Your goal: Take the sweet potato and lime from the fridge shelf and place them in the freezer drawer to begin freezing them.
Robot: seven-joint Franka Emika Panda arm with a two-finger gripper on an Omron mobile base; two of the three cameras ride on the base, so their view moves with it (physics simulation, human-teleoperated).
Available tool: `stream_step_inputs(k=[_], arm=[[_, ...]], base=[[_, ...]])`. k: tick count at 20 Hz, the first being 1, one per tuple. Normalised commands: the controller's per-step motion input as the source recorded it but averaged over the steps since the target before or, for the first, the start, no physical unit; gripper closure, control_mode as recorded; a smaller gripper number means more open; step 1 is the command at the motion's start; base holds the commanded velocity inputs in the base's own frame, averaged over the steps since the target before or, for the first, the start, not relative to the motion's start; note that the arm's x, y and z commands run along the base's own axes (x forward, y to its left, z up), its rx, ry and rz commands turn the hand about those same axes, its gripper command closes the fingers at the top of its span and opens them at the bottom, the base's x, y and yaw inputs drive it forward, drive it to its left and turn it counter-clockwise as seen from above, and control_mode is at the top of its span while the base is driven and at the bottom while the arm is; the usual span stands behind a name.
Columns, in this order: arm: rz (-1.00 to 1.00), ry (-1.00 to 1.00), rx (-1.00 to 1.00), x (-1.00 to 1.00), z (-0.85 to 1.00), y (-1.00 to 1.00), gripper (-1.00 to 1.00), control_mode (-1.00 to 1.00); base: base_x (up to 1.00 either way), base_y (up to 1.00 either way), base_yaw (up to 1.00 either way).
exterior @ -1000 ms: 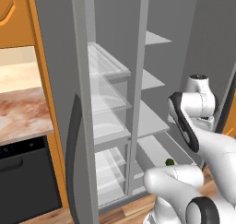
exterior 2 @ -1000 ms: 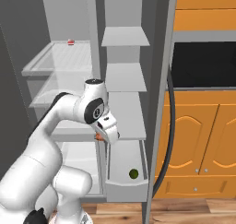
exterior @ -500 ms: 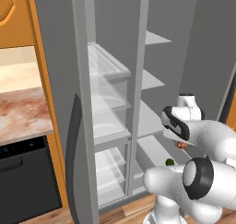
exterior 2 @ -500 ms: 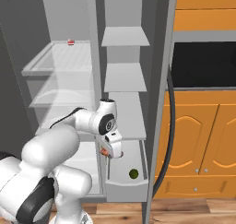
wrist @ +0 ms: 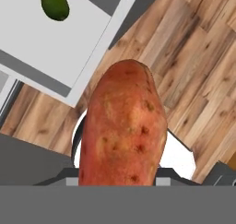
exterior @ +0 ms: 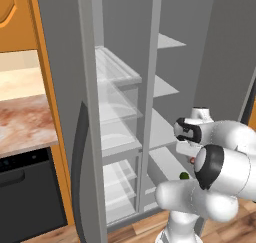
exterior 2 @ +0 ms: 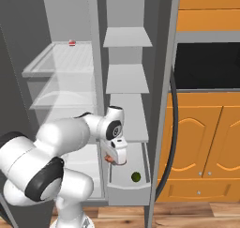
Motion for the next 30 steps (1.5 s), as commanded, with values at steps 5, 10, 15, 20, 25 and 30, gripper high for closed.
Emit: stream_step_inputs(k=[5,10,15,20,25,30], arm=[[0.00,-0.02,0.00,0.26,-0.19,0.00,1.00,-1.00],[0.00,-0.08,0.00,0.25,-0.35,0.00,1.00,-1.00],[0.00,-0.06,0.00,0.28,-0.31,0.00,1.00,-1.00],[0.00,0.00,0.01,0.32,-0.15,0.00,1.00,-1.00],[0.00,-0.05,0.00,0.31,-0.30,-0.01,1.00,-1.00],[0.00,-0.03,0.00,0.21,-0.39,-0.11,1.00,-1.00]], base=[[0.00,0.00,0.00],[0.00,0.00,0.00],[0.00,0.00,0.00],[0.00,0.00,0.00],[0.00,0.00,0.00],[0.00,0.00,0.00]])
